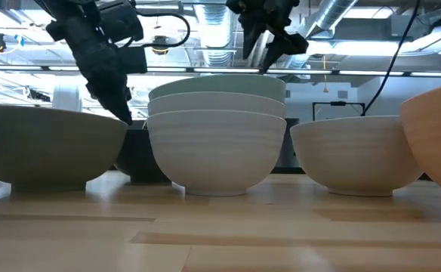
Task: Nest bowls inside each other
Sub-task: Stack the black bowl on top of the light green bowl
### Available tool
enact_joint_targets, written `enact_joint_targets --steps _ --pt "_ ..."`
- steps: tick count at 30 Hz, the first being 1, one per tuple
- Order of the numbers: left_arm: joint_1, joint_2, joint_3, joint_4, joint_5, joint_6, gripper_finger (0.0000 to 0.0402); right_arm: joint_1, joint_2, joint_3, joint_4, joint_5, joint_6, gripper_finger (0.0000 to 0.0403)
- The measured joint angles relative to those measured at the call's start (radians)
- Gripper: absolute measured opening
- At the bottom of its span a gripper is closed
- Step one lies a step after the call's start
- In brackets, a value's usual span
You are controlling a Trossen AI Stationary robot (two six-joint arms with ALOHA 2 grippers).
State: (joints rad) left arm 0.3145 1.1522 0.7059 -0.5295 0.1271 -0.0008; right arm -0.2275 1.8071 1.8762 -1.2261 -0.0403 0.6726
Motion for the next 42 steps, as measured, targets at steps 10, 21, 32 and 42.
enact_joint_targets --steps 10,21,32,42 --pt "0.006 -0.009 0.001 0.020 -0.098 -0.089 0.0155 -0.050 -0.035 -0.002 -0.015 -0.007 -0.105 0.0260" --pt "0.022 0.029 -0.015 0.027 -0.133 -0.116 0.0202 -0.076 -0.034 -0.003 -0.024 -0.015 -0.159 0.0260" --pt "0.024 0.160 -0.014 0.098 -0.086 -0.105 0.0152 -0.081 -0.034 -0.003 -0.035 -0.016 -0.176 0.0260" --pt "0.074 0.157 0.150 -0.010 -0.062 -0.046 0.0005 -0.090 -0.033 -0.003 -0.086 -0.017 -0.200 0.0260"
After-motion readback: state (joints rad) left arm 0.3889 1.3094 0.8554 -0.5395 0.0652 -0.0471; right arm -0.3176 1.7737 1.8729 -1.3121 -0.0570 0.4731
